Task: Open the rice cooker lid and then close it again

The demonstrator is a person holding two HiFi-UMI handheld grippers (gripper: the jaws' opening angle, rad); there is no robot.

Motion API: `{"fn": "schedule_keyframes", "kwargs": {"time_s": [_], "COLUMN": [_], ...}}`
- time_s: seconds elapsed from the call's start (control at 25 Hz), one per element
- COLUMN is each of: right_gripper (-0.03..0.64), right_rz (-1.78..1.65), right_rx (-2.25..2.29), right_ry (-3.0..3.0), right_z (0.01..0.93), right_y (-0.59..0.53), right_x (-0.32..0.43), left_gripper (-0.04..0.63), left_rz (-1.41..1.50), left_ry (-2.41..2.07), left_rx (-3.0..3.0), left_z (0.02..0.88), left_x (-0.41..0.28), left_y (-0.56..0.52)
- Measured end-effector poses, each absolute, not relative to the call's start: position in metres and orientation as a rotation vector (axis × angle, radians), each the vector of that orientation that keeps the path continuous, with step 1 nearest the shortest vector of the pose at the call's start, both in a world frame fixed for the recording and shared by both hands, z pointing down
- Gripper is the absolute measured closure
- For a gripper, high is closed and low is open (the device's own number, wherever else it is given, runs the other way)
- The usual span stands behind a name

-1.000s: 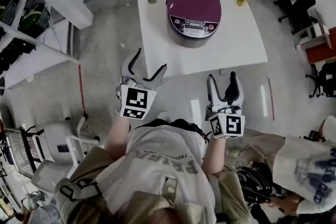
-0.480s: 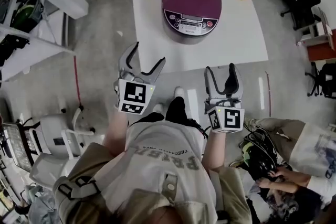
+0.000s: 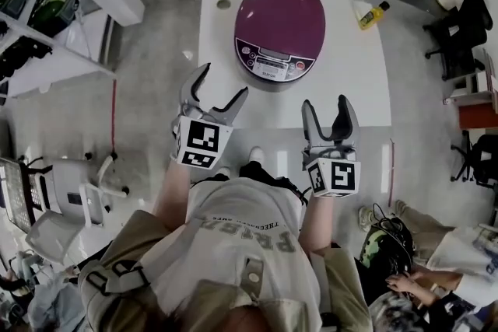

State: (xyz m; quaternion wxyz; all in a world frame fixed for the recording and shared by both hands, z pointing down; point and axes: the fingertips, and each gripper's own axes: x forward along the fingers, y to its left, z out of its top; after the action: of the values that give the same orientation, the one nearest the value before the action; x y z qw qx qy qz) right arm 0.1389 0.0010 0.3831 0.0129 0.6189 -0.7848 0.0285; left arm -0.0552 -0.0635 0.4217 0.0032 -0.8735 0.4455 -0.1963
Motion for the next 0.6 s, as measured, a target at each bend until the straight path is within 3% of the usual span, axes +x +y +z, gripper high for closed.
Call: {"fn": "schedule_keyframes", "kwargs": {"time_s": [0.6], "right_gripper": [0.301], "right_rz": [0.132], "right_rx": [1.787], "right_ry": [-2.584], "right_z": [0.393], "right_y": [-0.05], "right_x": [0.168], "left_gripper": [0.201], "left_rz": [-0.671], "left_ry": [1.536], "left_rx": [-2.671], "left_z": [0.424], "left_x": [-0.03], "left_y": [-0.092]}}
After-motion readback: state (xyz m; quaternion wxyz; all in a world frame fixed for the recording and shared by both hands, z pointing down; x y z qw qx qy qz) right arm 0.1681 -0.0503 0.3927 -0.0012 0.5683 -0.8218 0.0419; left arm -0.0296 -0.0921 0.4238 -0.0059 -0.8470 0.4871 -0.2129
